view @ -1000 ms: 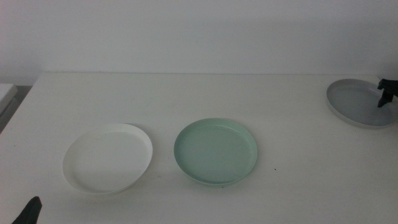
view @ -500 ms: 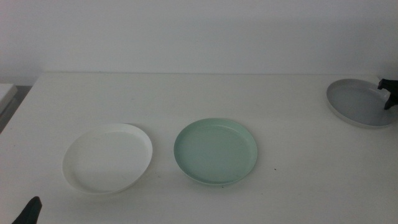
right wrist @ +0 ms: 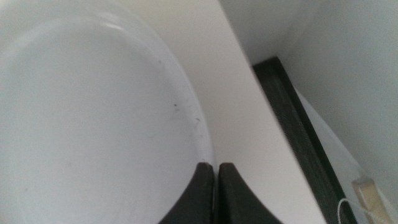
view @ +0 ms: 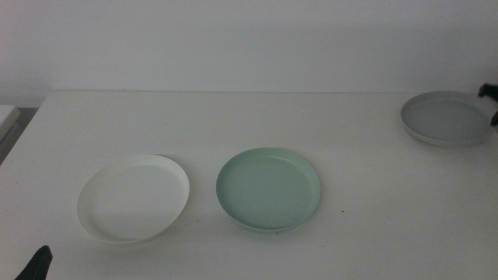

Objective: Stack the three bowls on top of each other.

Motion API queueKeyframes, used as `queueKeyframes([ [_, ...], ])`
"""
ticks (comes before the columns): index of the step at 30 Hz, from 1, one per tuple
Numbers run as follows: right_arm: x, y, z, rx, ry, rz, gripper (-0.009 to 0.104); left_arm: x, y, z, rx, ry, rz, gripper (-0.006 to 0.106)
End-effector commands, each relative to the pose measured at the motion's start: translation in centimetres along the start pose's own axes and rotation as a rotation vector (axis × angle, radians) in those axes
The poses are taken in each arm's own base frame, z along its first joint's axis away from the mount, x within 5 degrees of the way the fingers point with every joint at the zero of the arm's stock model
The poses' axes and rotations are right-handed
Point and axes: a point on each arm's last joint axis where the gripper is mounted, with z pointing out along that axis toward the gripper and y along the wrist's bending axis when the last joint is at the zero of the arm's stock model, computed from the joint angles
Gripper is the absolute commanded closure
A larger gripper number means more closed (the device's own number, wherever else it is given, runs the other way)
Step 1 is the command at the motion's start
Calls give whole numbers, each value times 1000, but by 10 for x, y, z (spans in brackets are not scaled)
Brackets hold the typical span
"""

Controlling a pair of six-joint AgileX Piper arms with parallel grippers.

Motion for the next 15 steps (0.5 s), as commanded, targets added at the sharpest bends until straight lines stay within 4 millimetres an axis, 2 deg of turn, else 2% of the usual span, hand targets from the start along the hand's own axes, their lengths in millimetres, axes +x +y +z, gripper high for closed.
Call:
queueKeyframes([
  [1,-3,16,-39,-49,-34,-44,98,-1,0,0,-3,-16,-1,7],
  [3,1,34,-69,-116,-59,-80,98,-1,0,0,-3,-16,-1,7],
  [6,17,65,-102,-198,-84,-137,98,-1,0,0,-3,-16,-1,7],
  [10,56,105,-122,-242,-88,-224,98,-1,0,0,-3,-16,-1,7],
  [15,120,161,-122,-301,-23,-371,98,-1,0,0,-3,-16,-1,7],
])
